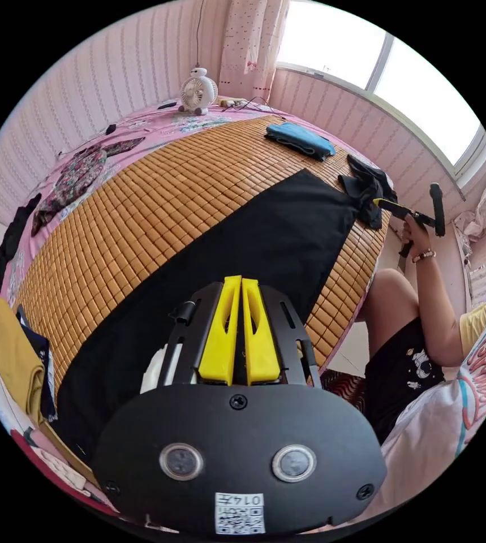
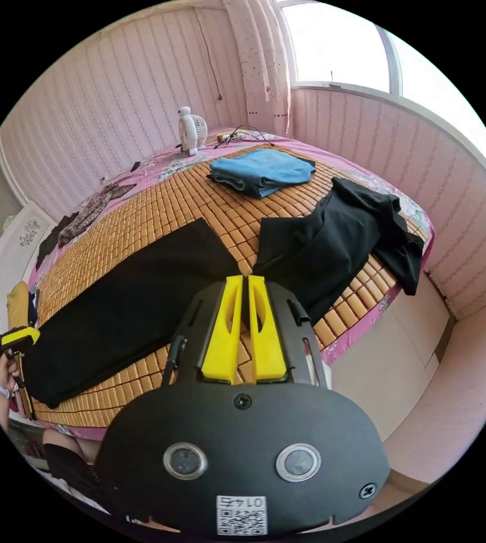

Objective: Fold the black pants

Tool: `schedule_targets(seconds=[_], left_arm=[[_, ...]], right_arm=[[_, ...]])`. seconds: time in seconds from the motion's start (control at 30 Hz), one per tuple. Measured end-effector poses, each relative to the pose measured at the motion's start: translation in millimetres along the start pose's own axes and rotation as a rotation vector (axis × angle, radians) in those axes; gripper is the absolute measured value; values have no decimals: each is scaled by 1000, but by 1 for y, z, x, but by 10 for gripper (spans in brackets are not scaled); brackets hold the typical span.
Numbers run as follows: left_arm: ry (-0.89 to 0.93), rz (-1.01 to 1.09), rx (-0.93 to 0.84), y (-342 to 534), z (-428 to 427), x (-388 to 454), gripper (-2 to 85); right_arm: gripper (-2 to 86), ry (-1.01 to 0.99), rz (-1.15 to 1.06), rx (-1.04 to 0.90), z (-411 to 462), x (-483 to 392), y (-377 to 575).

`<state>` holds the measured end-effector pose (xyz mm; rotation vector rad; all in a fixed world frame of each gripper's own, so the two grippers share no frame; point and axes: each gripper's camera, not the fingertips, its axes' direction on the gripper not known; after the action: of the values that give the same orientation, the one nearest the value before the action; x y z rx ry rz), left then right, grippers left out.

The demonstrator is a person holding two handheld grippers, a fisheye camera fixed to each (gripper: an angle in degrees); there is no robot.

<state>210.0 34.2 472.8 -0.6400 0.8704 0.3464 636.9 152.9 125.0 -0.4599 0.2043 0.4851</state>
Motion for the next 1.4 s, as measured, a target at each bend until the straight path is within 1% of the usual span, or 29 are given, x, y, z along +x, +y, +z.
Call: schedule_targets(seconds=[0.03,0.1,0.13,0.17,0.2,0.23,0.27,0.3,0.33,0.37,0.4,0.43,0.47,0.5,0.57,0.6,0.63,0.77,0.8,1.0,1.1,1.17,1.2,1.23,1.27,1.3,1.37,1.4], left_arm=[[10,-31,0,16,1,-2,-10],[26,-126,11,63,11,-2,-10],[22,-146,13,72,14,-2,-10],[20,-173,21,86,19,0,-10],[16,-196,38,96,24,1,-10],[16,-213,40,101,26,1,-10],[27,-240,37,107,31,1,-10],[47,-248,23,112,36,3,-10],[50,-248,12,115,38,5,-10],[47,-238,-18,119,44,9,-10],[8,-227,20,125,41,15,-10],[-10,-222,21,127,41,18,-10],[-47,-211,27,132,39,23,-10],[-76,-208,34,136,37,26,-10],[-100,-228,59,145,35,28,-10],[-99,-243,70,151,33,29,-10],[-96,-243,72,154,32,29,-10],[-64,-206,76,171,27,28,-10],[-60,-202,74,174,25,25,-10],[-14,-219,92,195,14,8,-10],[35,-236,98,207,7,-1,-10],[99,-224,91,214,2,-7,-10],[146,-218,90,220,-3,-10,-10],[170,-215,94,223,-6,-12,-10],[211,-213,106,230,-13,-16,-10],[239,-222,117,237,-20,-21,-10],[273,-225,136,247,-31,-29,-10],[281,-229,150,253,-38,-35,-10]], right_arm=[[9,30,-21,53,-9,-17,3],[6,-16,-19,131,-19,-45,6],[4,-139,-63,136,-20,-70,5],[2,-311,-153,101,-15,-103,3],[2,-398,-213,68,-10,-123,1],[1,-534,-327,-25,2,-168,-1],[0,-599,-449,-149,18,-220,0],[-1,-608,-526,-214,27,-248,3],[-1,-571,-692,-315,41,-301,10],[-2,-486,-818,-340,51,-345,16],[-2,-449,-866,-333,55,-365,17],[-2,-419,-939,-340,64,-400,16],[-2,-421,-1004,-408,77,-433,12],[-2,-411,-1029,-441,84,-448,9],[-2,-260,-1117,-505,112,-497,1],[-2,-210,-1143,-532,120,-506,1],[-2,-130,-1210,-618,136,-522,5],[-3,-37,-1378,-707,143,-557,9],[-3,-27,-1390,-725,144,-561,9],[-4,-69,-1333,-679,153,-570,5],[-6,-187,-1199,-644,152,-549,-8],[-7,-346,-987,-499,136,-503,-13],[-7,-388,-926,-469,131,-488,-11],[-6,-454,-806,-428,122,-453,-5],[-5,-476,-693,-391,114,-416,4],[-4,-468,-638,-369,110,-396,9],[12,-350,-426,-297,100,-314,27],[20,-311,-377,-284,97,-294,31]])
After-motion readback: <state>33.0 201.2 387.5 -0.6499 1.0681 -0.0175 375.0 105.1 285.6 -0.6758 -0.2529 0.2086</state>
